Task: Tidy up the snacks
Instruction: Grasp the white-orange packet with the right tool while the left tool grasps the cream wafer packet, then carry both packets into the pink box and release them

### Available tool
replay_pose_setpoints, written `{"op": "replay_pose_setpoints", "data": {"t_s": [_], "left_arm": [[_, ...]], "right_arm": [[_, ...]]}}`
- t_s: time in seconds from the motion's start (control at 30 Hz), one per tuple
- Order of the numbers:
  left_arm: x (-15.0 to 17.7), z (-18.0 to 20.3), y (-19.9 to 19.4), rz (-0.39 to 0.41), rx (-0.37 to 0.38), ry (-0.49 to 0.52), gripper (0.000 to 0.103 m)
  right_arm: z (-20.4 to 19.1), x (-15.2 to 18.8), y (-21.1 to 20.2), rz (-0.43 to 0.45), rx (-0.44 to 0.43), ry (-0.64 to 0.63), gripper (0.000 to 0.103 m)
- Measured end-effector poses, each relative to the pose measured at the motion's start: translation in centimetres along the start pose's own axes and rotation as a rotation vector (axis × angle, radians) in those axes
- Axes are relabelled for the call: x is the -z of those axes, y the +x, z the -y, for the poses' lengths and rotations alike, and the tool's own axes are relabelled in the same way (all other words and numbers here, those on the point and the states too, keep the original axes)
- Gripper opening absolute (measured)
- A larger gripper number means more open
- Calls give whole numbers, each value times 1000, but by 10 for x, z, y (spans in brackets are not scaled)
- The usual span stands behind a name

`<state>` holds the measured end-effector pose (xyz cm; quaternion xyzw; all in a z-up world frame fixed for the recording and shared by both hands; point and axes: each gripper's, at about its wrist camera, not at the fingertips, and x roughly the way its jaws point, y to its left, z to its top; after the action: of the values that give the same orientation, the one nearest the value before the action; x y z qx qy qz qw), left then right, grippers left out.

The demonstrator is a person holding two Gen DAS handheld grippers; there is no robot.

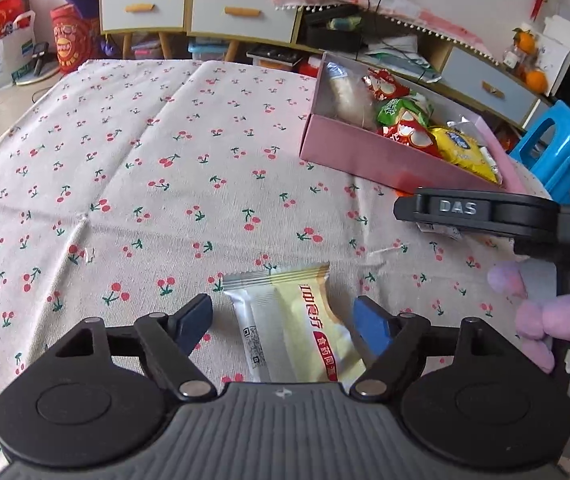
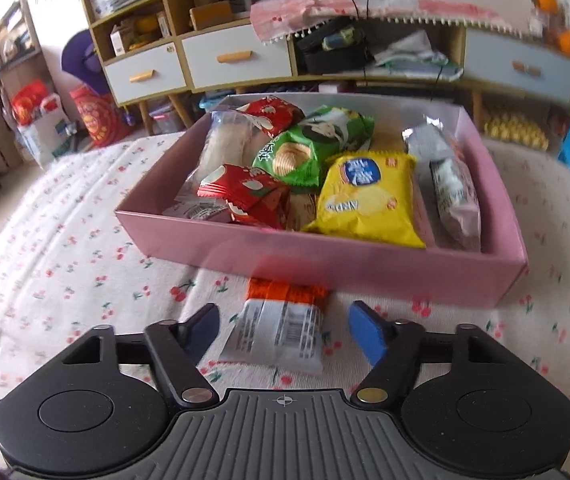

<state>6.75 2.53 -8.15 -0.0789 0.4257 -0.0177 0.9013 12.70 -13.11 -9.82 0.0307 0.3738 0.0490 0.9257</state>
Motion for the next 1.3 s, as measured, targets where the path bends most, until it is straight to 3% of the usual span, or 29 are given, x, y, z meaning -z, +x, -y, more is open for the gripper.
{"op": "replay_pose_setpoints", "data": {"t_s": [0.1, 0.2, 0.63, 1.0, 1.3], "left_arm": [[-1, 1, 2, -4, -14, 6, 75], [0, -1, 2, -1, -19, 8, 72], [-2, -9, 0, 9, -1, 4, 55], [10, -6, -4, 42, 1, 52, 66], [10, -1, -4, 48, -35, 88, 48]], "right_arm": [[-7, -1, 3, 16, 38, -48, 43], [-10, -1, 3, 11, 47, -66, 40], [-3, 1, -18, -70, -76, -34, 39], [27, 29, -45, -69, -79, -12, 39], [44, 34, -60, -66, -61, 21, 39]]}}
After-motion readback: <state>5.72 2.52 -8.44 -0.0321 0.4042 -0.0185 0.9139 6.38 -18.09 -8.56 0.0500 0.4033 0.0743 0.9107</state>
